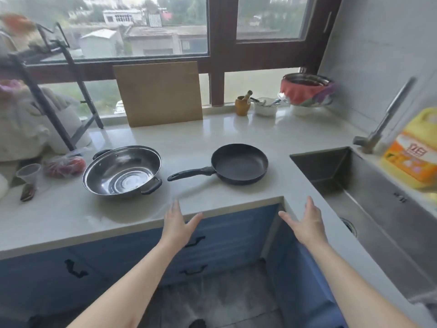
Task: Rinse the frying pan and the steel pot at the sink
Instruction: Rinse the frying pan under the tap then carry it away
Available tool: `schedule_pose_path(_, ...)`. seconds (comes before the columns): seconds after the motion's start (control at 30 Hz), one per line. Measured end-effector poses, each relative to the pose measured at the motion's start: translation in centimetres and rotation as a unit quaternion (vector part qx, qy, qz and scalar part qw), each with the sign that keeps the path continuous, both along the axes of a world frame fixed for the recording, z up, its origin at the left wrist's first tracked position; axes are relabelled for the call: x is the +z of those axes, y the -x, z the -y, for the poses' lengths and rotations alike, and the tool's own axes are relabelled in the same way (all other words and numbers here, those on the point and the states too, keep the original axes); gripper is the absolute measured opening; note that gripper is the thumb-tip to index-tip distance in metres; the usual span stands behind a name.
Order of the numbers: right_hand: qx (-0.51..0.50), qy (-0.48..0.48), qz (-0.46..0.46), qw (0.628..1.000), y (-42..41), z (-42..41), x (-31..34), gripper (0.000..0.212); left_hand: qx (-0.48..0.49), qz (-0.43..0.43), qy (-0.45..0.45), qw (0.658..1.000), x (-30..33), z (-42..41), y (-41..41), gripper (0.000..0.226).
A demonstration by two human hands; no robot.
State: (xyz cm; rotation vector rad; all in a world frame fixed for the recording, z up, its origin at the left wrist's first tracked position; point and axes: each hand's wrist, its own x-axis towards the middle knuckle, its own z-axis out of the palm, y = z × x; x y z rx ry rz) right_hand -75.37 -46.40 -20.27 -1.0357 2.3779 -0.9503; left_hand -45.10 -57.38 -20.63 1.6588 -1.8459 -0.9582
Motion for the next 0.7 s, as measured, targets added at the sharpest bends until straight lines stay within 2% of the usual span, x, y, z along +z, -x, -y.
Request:
schedule_pose_path(0.17, 0.036, -0.01, -0.025, 0.999, 2.5, 3.9, 0.9, 0.103, -0.048, 0.029, 0.035, 0.998, 1.5, 4.8, 3.8, 0.098)
schedule_pose_path(0.37, 0.079, -0.06, -0.01, 0.995, 5.4, 12.3, -0.9, 0.11, -0.122, 0.112, 0.041, 0.985, 0.5, 15.2, 8.7, 0.101)
schedule_pose_path(0.57, 0.13, -0.137, 0.015, 0.982, 8.6, 20.2, -3.2, 0.121, -0.214, 0.19, -0.045, 0.957, -1.8, 25.7, 11.9, 0.129)
schedule_pose_path(0.7, 0.167, -0.157, 0.052, 0.972, 10.1, 23.8, -3.9, 0.129, -0.264, 0.213, -0.088, 0.937, -3.0, 29.8, 12.1, 0.136)
